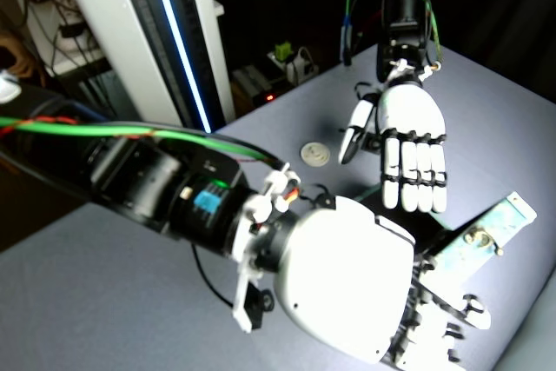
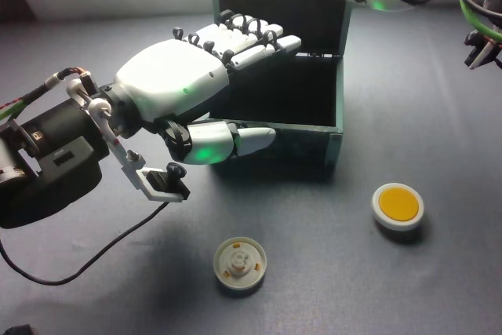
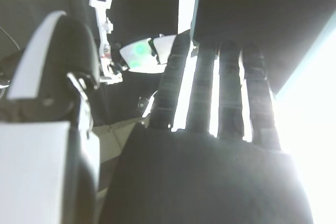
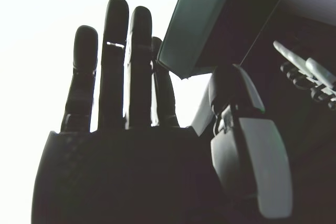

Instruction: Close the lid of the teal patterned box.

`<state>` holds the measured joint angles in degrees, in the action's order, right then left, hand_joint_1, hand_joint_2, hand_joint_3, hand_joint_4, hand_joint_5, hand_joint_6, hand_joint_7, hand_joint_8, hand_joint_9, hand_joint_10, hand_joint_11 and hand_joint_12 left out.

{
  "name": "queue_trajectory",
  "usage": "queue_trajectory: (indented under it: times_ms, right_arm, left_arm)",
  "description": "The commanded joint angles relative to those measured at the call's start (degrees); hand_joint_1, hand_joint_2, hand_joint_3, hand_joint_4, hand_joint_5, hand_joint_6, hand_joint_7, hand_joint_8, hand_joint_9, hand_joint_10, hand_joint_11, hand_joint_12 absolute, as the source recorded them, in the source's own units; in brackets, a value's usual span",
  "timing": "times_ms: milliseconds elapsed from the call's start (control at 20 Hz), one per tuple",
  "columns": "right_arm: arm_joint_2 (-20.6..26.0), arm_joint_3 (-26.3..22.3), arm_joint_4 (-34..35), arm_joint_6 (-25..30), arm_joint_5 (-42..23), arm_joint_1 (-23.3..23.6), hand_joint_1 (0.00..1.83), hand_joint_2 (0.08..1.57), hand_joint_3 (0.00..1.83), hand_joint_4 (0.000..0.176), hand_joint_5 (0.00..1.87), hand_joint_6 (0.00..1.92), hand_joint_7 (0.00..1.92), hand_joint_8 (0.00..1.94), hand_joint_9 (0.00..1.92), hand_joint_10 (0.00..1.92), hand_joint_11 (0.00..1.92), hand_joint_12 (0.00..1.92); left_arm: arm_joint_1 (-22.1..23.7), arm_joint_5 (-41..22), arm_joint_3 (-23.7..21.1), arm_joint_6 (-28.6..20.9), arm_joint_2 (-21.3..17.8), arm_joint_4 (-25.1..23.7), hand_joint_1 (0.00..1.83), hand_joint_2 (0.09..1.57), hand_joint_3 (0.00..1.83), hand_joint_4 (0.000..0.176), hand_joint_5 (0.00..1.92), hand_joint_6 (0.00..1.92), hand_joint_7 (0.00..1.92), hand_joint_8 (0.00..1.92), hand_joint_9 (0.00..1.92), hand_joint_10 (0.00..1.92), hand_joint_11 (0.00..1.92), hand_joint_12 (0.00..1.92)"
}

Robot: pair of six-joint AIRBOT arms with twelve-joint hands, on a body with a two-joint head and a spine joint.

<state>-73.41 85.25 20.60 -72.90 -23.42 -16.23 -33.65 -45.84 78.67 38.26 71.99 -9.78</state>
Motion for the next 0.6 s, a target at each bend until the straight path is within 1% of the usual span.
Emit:
queue_trajectory:
  times_ms: [0,50,100,150,200,250,300,350,400,450,500,550]
  right_arm:
    - [0.2,-0.2,-0.6,0.0,-3.2,0.4,0.14,1.41,0.0,0.0,0.6,0.09,0.84,0.09,0.6,1.2,0.23,1.81]
    - [0.2,-0.5,-0.6,0.0,-3.4,0.4,0.13,1.43,0.01,0.0,0.58,0.07,0.8,0.08,0.58,1.2,0.26,1.83]
    - [0.2,-0.8,-0.6,0.0,-3.6,0.4,0.11,1.44,0.01,0.0,0.55,0.06,0.77,0.06,0.54,1.12,0.18,1.82]
    - [0.2,-1.2,-0.6,0.0,-3.9,0.4,0.12,1.44,0.0,0.0,0.57,0.06,0.78,0.05,0.53,1.08,0.18,1.81]
    - [0.5,-1.7,-0.9,0.0,-4.2,0.4,0.09,1.45,0.0,0.0,0.56,0.06,0.79,0.06,0.56,1.1,0.22,1.81]
    - [1.0,-2.4,-1.3,0.0,-4.6,0.4,0.05,1.46,0.0,0.0,0.57,0.06,0.8,0.07,0.55,1.13,0.21,1.82]
    - [1.5,-2.9,-1.5,0.0,-4.9,0.4,0.09,1.46,0.0,0.0,0.56,0.08,0.76,0.32,0.55,1.26,0.27,1.86]
    - [2.1,-3.6,-1.6,0.0,-5.4,0.4,0.08,1.46,0.0,0.0,0.57,0.18,0.66,0.66,0.56,1.37,0.32,1.88]
    - [2.7,-4.4,-1.9,0.0,-5.8,0.4,0.09,1.46,0.0,0.0,0.52,0.22,0.59,0.82,0.56,1.41,0.31,1.9]
    - [3.3,-5.1,-2.1,0.0,-6.2,0.4,0.04,1.45,0.0,0.0,0.49,0.23,0.55,0.76,0.53,1.37,0.22,1.92]
    - [3.9,-5.9,-2.4,0.0,-6.6,0.4,0.05,1.46,0.0,0.0,0.49,0.2,0.56,0.73,0.56,1.31,0.31,1.91]
    - [4.5,-6.6,-2.7,0.0,-7.1,0.4,0.05,1.45,0.0,0.0,0.46,0.13,0.59,0.66,0.57,1.28,0.29,1.91]
  left_arm:
    - [0.4,-7.4,0.0,-0.3,-0.4,1.3,0.25,1.32,0.0,0.039,0.0,0.0,0.0,0.0,0.0,0.0,0.0,0.0]
    - [0.2,-7.5,0.0,-0.3,-0.5,1.6,0.24,1.34,0.0,0.0,0.0,0.0,0.0,0.0,0.0,0.0,0.0,0.0]
    - [0.2,-7.5,0.0,-0.3,-0.6,1.8,0.26,1.33,0.0,0.0,0.0,0.0,0.0,0.0,0.0,0.0,0.0,0.0]
    - [0.1,-7.6,0.0,-0.3,-0.7,1.9,0.21,1.33,0.0,0.0,0.0,0.0,0.0,0.0,0.0,0.0,0.0,0.0]
    - [0.1,-7.6,0.0,-0.3,-0.7,2.1,0.17,1.32,0.0,0.0,0.0,0.0,0.0,0.0,0.0,0.0,0.0,0.0]
    - [0.0,-7.6,0.0,-0.3,-0.8,2.3,0.16,1.33,0.0,0.0,0.0,0.0,0.0,0.0,0.0,0.0,0.0,0.0]
    - [-0.2,-7.6,0.0,-0.3,-0.8,2.5,0.18,1.33,0.0,0.0,0.0,0.0,0.0,0.0,0.0,0.0,0.0,0.0]
    - [-0.2,-7.6,0.0,-0.3,-0.9,2.7,0.2,1.32,0.0,0.0,0.0,0.0,0.0,0.0,0.0,0.0,0.0,0.0]
    - [-0.3,-7.6,0.0,-0.3,-1.0,2.8,0.19,1.32,0.0,0.0,0.0,0.0,0.0,0.0,0.0,0.0,0.0,0.0]
    - [-0.4,-7.7,-0.1,-0.3,-1.1,3.1,0.35,1.34,0.0,0.0,0.0,0.0,0.0,0.0,0.0,0.0,0.0,0.0]
    - [-0.6,-8.0,-0.1,-0.3,-1.2,3.4,0.35,1.34,0.0,0.0,0.0,0.0,0.0,0.0,0.0,0.0,0.0,0.0]
    - [-0.7,-8.2,-0.2,-0.3,-1.4,3.7,0.36,1.34,0.0,0.0,0.0,0.0,0.0,0.0,0.0,0.0,0.0,0.0]
